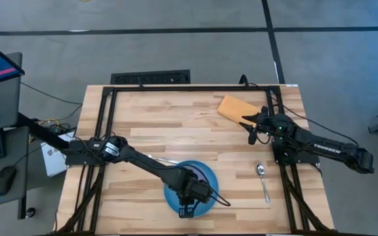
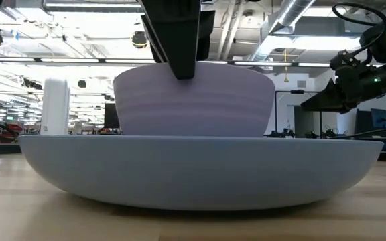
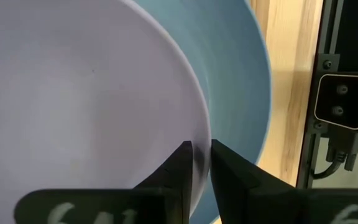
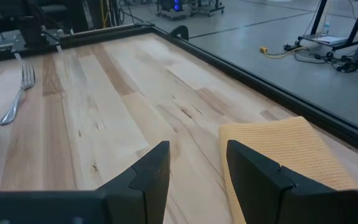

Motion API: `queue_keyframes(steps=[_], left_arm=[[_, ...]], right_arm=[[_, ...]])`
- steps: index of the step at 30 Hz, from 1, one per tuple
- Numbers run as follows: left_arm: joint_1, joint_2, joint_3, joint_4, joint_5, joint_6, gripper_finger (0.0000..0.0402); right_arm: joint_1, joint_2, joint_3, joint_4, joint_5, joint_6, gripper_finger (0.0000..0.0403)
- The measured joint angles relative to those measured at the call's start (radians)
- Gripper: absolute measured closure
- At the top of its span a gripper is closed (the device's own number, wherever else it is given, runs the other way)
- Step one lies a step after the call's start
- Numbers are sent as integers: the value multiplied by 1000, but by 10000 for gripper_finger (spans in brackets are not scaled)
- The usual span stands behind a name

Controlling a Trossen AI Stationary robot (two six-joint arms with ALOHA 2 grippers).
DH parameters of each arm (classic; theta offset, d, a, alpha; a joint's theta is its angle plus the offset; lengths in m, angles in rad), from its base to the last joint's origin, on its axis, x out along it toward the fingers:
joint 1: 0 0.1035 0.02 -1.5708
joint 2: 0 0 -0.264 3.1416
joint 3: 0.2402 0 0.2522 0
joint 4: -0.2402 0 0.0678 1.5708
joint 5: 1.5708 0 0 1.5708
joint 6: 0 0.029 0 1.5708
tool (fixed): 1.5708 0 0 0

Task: Set table place
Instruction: Put the purple bowl into the blue plate, then move the silver fork beside the blue plate

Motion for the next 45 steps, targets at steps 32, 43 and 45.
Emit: queue_keyframes(steps=[32,43,45], left_arm=[[-15,-188,279,-429,-673,71,278],[69,-355,277,-435,-714,114,278],[92,-374,277,-435,-715,134,278]], right_arm=[[24,-2,40,-6,-4,79,218],[51,-2,40,-6,-5,71,218],[51,-2,41,-6,-5,70,218]])
